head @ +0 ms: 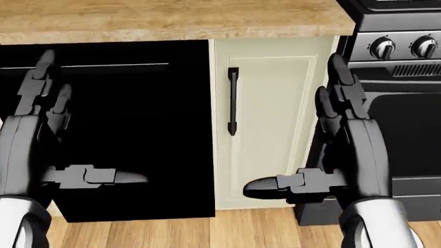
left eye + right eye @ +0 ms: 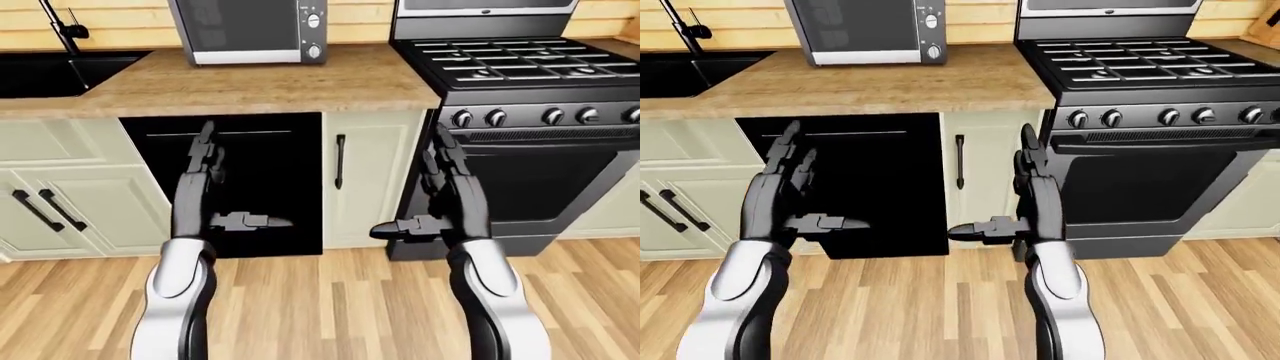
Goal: Open the toaster oven door.
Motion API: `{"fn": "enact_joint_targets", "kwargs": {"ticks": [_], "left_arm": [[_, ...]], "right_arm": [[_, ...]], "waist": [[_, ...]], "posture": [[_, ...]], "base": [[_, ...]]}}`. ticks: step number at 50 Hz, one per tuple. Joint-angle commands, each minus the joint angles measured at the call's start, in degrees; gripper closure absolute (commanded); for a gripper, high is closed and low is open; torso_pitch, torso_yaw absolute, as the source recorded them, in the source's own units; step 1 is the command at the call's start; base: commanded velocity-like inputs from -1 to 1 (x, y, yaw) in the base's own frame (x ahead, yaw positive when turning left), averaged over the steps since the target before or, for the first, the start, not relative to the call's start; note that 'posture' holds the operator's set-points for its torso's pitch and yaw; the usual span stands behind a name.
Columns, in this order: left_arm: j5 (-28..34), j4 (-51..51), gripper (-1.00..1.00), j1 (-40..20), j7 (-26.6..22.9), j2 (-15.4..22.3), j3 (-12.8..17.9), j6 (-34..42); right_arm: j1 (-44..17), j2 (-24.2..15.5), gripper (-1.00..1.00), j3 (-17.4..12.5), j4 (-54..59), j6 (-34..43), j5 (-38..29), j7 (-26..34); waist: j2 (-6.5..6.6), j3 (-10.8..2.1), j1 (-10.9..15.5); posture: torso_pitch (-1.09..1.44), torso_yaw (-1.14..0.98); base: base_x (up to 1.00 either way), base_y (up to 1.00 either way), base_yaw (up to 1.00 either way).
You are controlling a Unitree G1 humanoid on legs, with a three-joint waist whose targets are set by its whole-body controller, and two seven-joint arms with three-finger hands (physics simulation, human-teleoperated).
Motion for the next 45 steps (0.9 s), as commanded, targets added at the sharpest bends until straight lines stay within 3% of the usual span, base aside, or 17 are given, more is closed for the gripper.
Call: {"fn": "enact_joint_targets", "kwargs": {"ticks": [1, 3, 8, 11, 14, 15, 17, 23, 25, 27, 28, 30, 36, 40, 41, 43, 45], "left_arm": [[-0.15, -1.73, -1.00, -1.38, -0.11, 0.12, -0.50, -1.25], [-0.22, -1.41, -1.00, -1.39, -0.21, 0.19, -0.29, -1.65], [0.03, -0.88, -1.00, -0.60, -0.27, 0.02, -0.49, -2.78], [0.04, -1.71, -1.00, -0.92, -0.23, 0.06, -0.46, -1.82], [0.01, -2.02, -1.00, -0.68, -0.21, -0.01, -0.40, -1.80], [0.00, -1.94, -1.00, -0.64, -0.20, -0.02, -0.35, -1.92], [0.01, -1.79, -1.00, -0.50, -0.23, -0.04, -0.38, -2.16], [0.20, -2.45, -1.00, -0.25, -0.26, -0.07, -0.34, -2.00], [0.09, -2.91, -1.00, 0.29, -0.28, -0.20, -0.32, -2.17], [-0.02, -3.20, -1.00, 0.34, -0.32, -0.15, -0.19, -1.98], [-0.08, -3.49, -1.00, 0.10, -0.33, -0.03, -0.03, -1.58], [-0.36, -4.49, -1.00, -0.90, -0.27, 0.31, 0.35, -0.01], [-0.96, -7.19, -1.00, -3.27, 0.01, 1.24, 0.98, 3.79], [-0.97, -7.09, -1.00, -3.86, 0.07, 1.48, 0.97, 4.19], [-0.97, -7.11, -1.00, -3.88, 0.07, 1.49, 0.97, 4.24], [-1.16, -7.35, -1.00, -6.09, 0.02, 2.29, 1.47, 6.21], [-1.44, -7.76, -1.00, -7.16, 0.14, 2.68, 1.81, 7.38]], "right_arm": [[-1.13, -0.32, -1.00, -0.43, -1.92, -1.62, 0.13, -0.11], [-1.11, -0.32, -1.00, -0.45, -1.83, -1.77, 0.18, -0.11], [-1.20, -0.27, -1.00, -0.11, -2.43, -1.37, 0.19, -0.14], [-1.58, -0.31, -1.00, -0.24, -2.91, -0.89, 0.30, -0.19], [-1.48, -0.34, -1.00, -0.21, -2.93, -1.09, 0.36, -0.11], [-1.44, -0.33, -1.00, -0.25, -2.87, -1.18, 0.40, -0.09], [-1.38, -0.33, -1.00, -0.29, -2.84, -1.30, 0.43, -0.08], [-1.23, -0.16, -1.00, -0.07, -3.39, -1.13, 0.62, -0.22], [-1.03, -0.11, -1.00, 0.00, -3.64, -1.22, 0.68, -0.24], [-1.32, -0.21, -1.00, -0.05, -4.19, -0.61, 0.75, -0.29], [-1.66, -0.27, -1.00, -0.17, -4.56, -0.05, 0.86, -0.33], [-2.40, -0.41, -1.00, -0.41, -5.22, 0.95, 1.09, -0.48], [-3.58, -0.69, -1.00, -0.53, -6.79, 2.92, 1.47, -0.83], [-4.12, -0.82, -1.00, -0.73, -7.11, 3.54, 1.67, -0.88], [-4.13, -0.83, -1.00, -0.73, -7.12, 3.56, 1.69, -0.89], [-5.79, -1.10, -1.00, -1.20, -7.69, 5.34, 2.09, -1.16], [-6.62, -1.22, -1.00, -1.31, -7.61, 5.91, 2.39, -1.38]], "waist": [[-0.02, -0.24, -0.20], [-0.97, -0.25, -0.26], [0.37, -0.95, -0.38], [2.38, -0.71, -0.52], [6.30, -1.17, -0.55], [4.24, -0.86, -0.09], [4.97, -1.07, -0.15], [1.93, -1.43, 0.56], [0.00, -1.59, 0.88], [-3.61, -2.68, 0.85], [-1.20, -1.64, 0.00], [-2.21, -1.30, -0.11], [0.59, -0.82, -0.77], [5.46, -2.10, -1.32], [5.77, -2.91, -1.26], [5.43, -1.27, -0.77], [4.51, -1.82, -0.03]], "posture": [[0.00, 0.00], [0.00, 0.00], [0.00, 0.00], [0.00, 0.00], [0.00, 0.00], [0.00, 0.00], [0.00, 0.00], [0.00, 0.00], [0.00, 0.00], [0.00, 0.00], [0.00, 0.00], [0.00, 0.00], [0.00, 0.00], [0.00, 0.00], [0.00, 0.00], [0.00, 0.00], [0.00, 0.00]], "base": [[0.29, 0.00, 0.00], [0.30, 0.00, 0.00], [0.30, 0.00, 0.00], [0.30, 0.00, 0.00], [0.30, 0.00, 0.00], [0.31, 0.00, 0.00], [0.30, 0.00, 0.00], [0.31, 0.00, 0.00], [0.30, 0.00, 0.00], [0.31, 0.00, 0.00], [0.30, 0.00, 0.00], [0.30, 0.00, 0.00], [0.31, 0.00, 0.00], [0.31, 0.00, 0.00], [0.30, 0.00, 0.00], [0.30, 0.00, 0.00], [0.31, 0.00, 0.00]]}}
